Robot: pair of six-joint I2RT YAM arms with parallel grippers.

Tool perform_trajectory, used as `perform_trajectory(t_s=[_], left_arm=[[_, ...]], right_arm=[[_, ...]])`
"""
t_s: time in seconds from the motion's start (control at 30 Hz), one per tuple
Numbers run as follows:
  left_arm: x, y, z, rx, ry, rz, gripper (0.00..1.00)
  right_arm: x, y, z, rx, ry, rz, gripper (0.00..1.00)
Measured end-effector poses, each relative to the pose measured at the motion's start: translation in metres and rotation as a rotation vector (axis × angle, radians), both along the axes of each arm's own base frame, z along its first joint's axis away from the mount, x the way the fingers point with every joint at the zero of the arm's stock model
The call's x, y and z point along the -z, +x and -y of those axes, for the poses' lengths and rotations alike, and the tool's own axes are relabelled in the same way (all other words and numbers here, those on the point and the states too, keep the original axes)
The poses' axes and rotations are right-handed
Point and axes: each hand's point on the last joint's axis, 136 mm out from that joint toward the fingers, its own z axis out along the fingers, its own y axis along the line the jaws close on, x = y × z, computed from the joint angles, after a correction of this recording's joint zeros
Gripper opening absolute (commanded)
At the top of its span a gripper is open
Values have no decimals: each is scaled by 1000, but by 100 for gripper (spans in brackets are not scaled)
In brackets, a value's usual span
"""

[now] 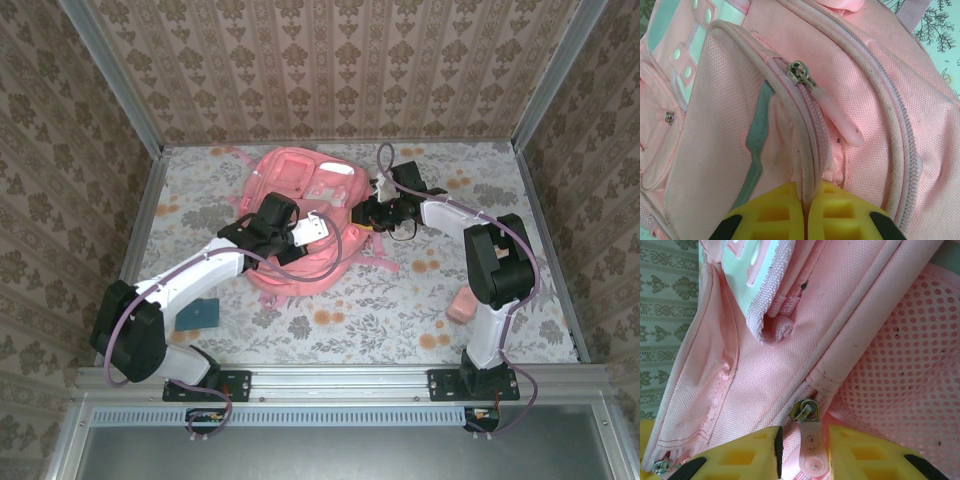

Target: Pack the student bag

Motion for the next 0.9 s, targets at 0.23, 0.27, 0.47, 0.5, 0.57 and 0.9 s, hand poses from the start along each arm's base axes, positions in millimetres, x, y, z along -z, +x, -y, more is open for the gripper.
perform_trajectory(t_s=[0.23,0.27,0.47,0.5,0.57,0.9], left_arm=[[0,0,0,0,0,0,0],[0,0,0,0,0,0,0],[0,0,-1,-3,2,2,0],[0,1,-1,-4,3,4,0],[0,0,0,-4,6,6,0],[-2,3,6,-33,-15,-8,0]], right_arm=[[2,-1,1,-5,-6,-5,24],[3,-1,1,-3,-9,-6,22],[5,-2,3,-6,-24,-3,17],[5,-2,3,-6,-26,-5,16],[5,-3,3,-4,-32,-7,15],[-15,-38,-5,48,-5,-32,13]])
